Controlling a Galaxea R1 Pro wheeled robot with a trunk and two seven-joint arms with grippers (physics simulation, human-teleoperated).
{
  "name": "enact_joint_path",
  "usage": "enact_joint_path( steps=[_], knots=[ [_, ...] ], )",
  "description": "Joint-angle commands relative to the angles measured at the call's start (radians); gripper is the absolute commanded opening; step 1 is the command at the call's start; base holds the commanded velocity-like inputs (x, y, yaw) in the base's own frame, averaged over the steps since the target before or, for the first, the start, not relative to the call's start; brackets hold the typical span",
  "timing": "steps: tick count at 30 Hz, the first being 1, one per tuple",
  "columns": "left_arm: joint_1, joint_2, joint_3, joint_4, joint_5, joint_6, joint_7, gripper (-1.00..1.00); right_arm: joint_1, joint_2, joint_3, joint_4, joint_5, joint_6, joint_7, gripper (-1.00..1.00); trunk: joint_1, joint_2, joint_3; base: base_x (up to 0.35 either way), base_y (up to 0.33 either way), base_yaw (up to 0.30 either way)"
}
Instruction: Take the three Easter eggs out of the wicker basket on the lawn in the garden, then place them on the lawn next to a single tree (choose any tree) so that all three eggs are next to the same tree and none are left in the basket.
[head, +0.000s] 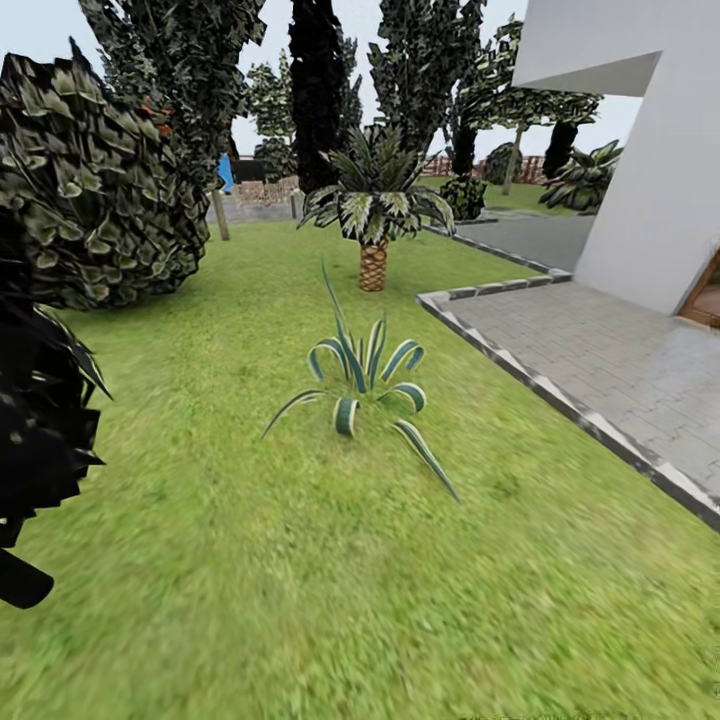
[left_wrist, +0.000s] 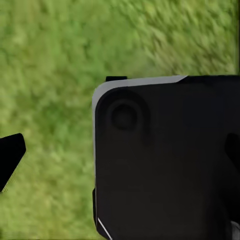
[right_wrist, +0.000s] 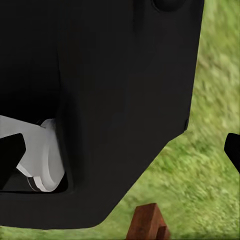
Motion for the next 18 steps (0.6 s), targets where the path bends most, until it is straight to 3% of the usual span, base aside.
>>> enact_joint_path(
  steps=[1,18],
  knots=[
    [0.000,0.000,-0.001,0.001,-0.001,-0.003,0.001,1.00,0.000,0.000,-0.001,-0.001,0.000,-0.002,0.000,1.00,0.000,-0.001,-0.001,0.061,0.004,-0.261],
    [0.000,0.000,0.000,0.000,0.000,-0.004,0.001,1.00,0.000,0.001,-0.001,-0.001,-0.001,-0.002,0.001,1.00,0.000,-0.001,-0.007,0.009,0.001,-0.270]
  ],
)
